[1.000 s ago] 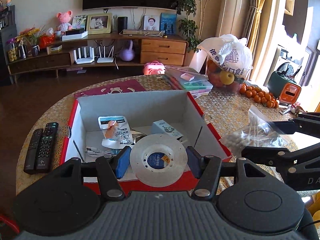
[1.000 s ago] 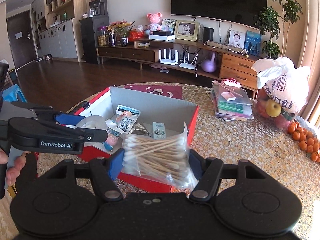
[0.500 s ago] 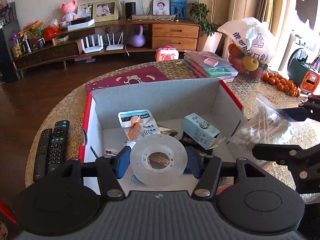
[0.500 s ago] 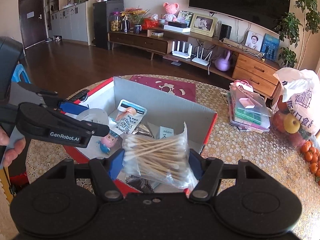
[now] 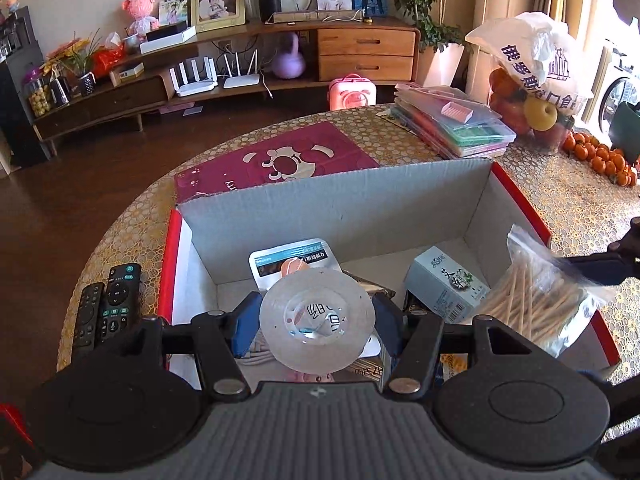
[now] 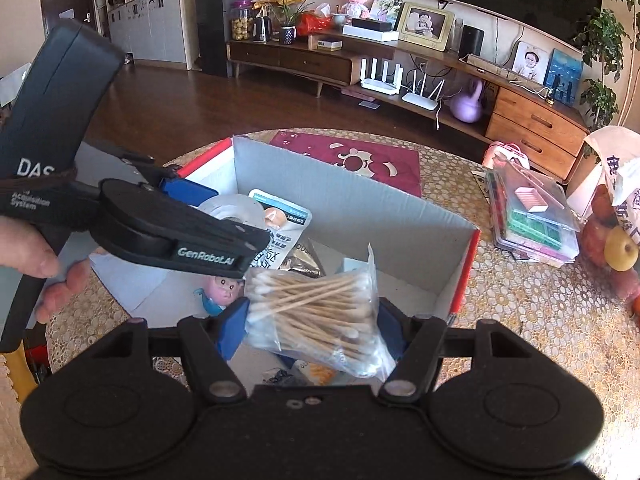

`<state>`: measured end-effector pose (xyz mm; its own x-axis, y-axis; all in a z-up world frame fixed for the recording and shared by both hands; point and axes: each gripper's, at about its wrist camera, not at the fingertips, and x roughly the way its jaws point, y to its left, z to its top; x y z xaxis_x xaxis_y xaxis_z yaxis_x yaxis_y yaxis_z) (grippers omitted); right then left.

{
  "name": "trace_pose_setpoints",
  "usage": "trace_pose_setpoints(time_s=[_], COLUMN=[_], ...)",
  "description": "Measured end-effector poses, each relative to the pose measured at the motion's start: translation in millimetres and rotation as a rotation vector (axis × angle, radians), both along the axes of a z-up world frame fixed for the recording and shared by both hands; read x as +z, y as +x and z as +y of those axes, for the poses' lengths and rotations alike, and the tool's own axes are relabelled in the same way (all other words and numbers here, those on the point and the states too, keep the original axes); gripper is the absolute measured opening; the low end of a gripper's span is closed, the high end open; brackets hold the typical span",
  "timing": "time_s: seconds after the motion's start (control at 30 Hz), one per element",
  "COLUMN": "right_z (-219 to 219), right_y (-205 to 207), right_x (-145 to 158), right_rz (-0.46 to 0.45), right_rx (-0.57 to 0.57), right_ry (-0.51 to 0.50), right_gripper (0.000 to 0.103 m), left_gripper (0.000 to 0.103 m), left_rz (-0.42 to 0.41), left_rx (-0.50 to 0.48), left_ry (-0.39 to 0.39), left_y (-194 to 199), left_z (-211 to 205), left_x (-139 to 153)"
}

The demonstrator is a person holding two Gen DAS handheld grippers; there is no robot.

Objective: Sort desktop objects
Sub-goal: 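Open the left tool releasing the tape roll while the right tool drops the swab bag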

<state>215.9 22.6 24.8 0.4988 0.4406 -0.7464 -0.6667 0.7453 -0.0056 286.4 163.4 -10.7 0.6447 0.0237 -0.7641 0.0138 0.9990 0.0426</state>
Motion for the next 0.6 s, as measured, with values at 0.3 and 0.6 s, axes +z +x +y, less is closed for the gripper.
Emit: trace_pose_setpoints(time_s=[0.3, 0.6], right_z=[19, 27], right_y=[6, 16], right_x=[-19, -38], right_rz=[0.067, 0.174], right_rx=[0.033, 0.007], right_ry=[-0.034, -0.08], right_gripper=[0.067, 0.067], left_gripper=[0.059, 0.059], left_rz=[0.065, 0.092], left_rx=[0.021, 0.019], left_ry=[-0.025, -0.048], left_y=[27, 40], left_z=[6, 7], left_x=[-16, -24])
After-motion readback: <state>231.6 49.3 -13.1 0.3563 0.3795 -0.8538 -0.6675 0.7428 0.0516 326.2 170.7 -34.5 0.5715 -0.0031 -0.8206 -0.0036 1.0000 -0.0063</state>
